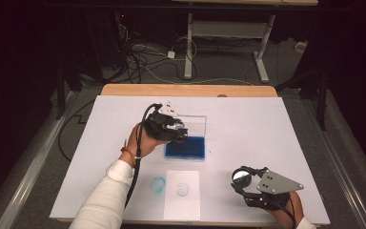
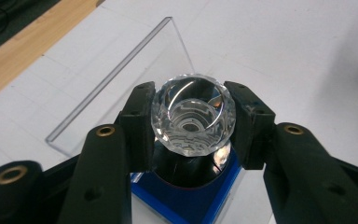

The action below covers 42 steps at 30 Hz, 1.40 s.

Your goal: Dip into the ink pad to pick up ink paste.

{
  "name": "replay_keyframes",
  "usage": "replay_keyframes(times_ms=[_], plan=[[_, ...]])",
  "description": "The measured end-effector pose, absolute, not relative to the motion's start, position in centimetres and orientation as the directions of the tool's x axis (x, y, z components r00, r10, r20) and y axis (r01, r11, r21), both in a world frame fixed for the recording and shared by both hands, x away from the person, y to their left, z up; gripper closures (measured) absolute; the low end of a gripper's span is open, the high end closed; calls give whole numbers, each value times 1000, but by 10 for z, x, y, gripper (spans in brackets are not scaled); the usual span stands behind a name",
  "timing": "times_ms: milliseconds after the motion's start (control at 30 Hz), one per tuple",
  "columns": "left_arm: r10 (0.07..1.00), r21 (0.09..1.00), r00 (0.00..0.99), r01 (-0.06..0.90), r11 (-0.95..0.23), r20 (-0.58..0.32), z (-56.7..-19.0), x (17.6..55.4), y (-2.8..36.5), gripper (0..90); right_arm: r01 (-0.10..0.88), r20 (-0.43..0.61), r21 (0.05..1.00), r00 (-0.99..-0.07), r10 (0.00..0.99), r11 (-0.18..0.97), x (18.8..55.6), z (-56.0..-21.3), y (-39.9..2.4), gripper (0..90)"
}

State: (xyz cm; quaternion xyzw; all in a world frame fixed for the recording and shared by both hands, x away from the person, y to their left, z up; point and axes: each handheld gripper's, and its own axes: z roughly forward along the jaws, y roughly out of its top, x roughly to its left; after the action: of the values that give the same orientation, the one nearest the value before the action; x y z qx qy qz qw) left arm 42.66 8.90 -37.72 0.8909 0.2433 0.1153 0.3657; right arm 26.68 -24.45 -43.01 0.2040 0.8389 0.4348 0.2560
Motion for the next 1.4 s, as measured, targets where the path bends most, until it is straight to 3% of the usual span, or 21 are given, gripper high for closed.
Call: replay_keyframes(times_ms=[433,900,1400], plan=[[514,672,858,387,-631,-11,-412,433,81,543,125,-251,831,-785,567,542,267,-431,-246,385],[518,665,855,390,-637,-5,-425,432,82,543,125,-254,828,-786,564,546,267,-432,-246,384],[534,691,843,424,-586,-64,-431,437,90,543,124,-254,826,-789,560,550,266,-432,-246,385]])
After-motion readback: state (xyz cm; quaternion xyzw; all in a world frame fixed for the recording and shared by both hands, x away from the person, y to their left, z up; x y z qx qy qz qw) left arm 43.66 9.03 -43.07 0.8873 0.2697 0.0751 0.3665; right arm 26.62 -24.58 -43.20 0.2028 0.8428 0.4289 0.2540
